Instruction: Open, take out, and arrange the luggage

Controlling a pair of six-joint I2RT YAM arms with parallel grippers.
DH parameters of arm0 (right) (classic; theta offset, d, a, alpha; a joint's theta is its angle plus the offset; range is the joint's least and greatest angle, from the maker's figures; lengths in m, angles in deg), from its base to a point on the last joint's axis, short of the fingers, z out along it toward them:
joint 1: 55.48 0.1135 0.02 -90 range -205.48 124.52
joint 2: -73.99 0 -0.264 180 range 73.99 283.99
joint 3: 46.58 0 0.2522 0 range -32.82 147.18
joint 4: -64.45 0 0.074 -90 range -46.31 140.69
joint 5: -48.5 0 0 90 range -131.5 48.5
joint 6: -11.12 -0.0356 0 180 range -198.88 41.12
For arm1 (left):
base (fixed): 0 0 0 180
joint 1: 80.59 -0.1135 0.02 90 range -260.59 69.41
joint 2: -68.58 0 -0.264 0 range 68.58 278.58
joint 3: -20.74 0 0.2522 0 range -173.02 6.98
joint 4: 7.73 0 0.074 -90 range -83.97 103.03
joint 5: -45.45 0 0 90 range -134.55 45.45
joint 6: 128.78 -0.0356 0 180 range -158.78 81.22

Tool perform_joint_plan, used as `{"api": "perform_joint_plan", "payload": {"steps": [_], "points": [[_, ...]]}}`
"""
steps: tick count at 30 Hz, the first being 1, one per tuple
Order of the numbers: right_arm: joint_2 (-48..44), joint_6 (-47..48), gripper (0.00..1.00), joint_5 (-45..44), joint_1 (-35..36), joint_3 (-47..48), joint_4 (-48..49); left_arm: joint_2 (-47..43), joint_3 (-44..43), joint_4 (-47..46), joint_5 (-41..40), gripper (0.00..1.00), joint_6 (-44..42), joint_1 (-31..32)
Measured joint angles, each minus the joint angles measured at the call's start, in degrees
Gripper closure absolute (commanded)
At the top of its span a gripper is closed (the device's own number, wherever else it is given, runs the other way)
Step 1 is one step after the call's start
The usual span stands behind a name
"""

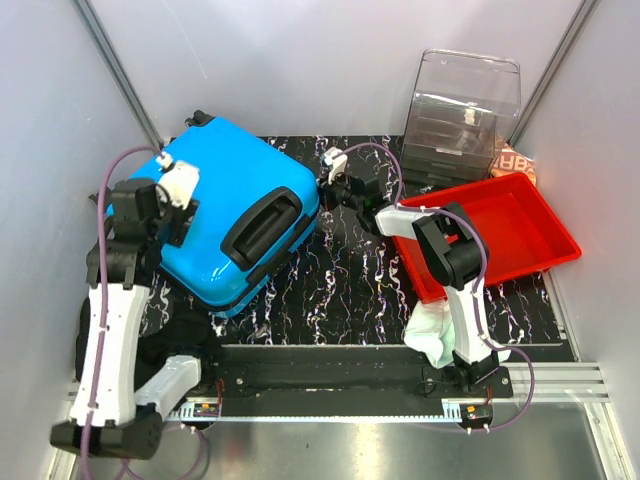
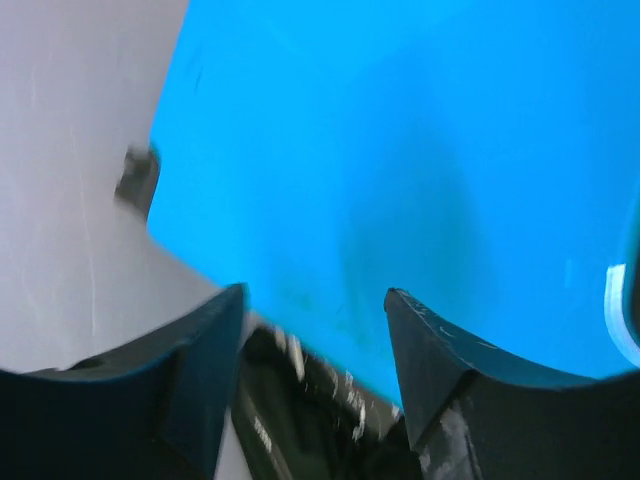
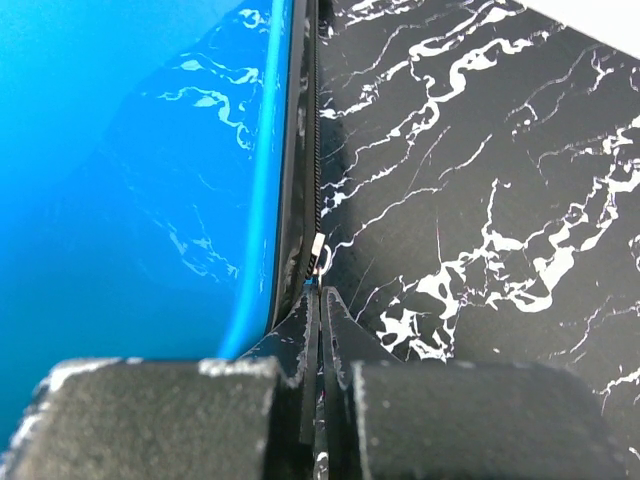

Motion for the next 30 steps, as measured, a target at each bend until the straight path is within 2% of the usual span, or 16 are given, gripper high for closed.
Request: {"api": "perform_joint_plan", "payload": {"steps": [3,7,10,13,17,22,25,30], "points": [[-0.70,-0.61,1.00,-1.29,0.35,0.39,-2.40,-3.37,3.52,-0.02,-1.14,0.38,-1.95,-6.86],[-1.88,-1.31,1.00,-1.84,0.74,0.42,-5.55,-4.44,7.45,-3.17,-0.37,0.45,-5.88,-24.94],[-2.38,-1.60,1.00,-2.56,1.07,0.61,-7.28,-2.58,11.10,-6.73,0.09,0.44,-7.34,-33.20],[-2.40,-1.53,1.00,-2.82,1.22,1.29,-8.68,0.17,17.18,-12.13,0.15,0.42,-7.80,-35.87],[-2.43,-1.53,1.00,-3.23,1.31,1.57,-9.44,7.34,22.93,-19.58,-0.44,0.42,-6.71,-36.24],[-2.64,-1.57,1.00,-4.24,1.62,1.46,-9.51,18.01,19.98,-33.75,0.26,0.41,-3.13,-38.14],[-3.74,-1.62,1.00,-4.94,2.05,-0.11,-9.29,22.18,17.66,-39.17,2.16,0.41,-2.01,-38.07],[-9.29,-2.43,1.00,-8.76,4.17,-8.33,-7.06,27.69,14.80,-46.27,2.51,0.41,-2.69,-34.86]]}}
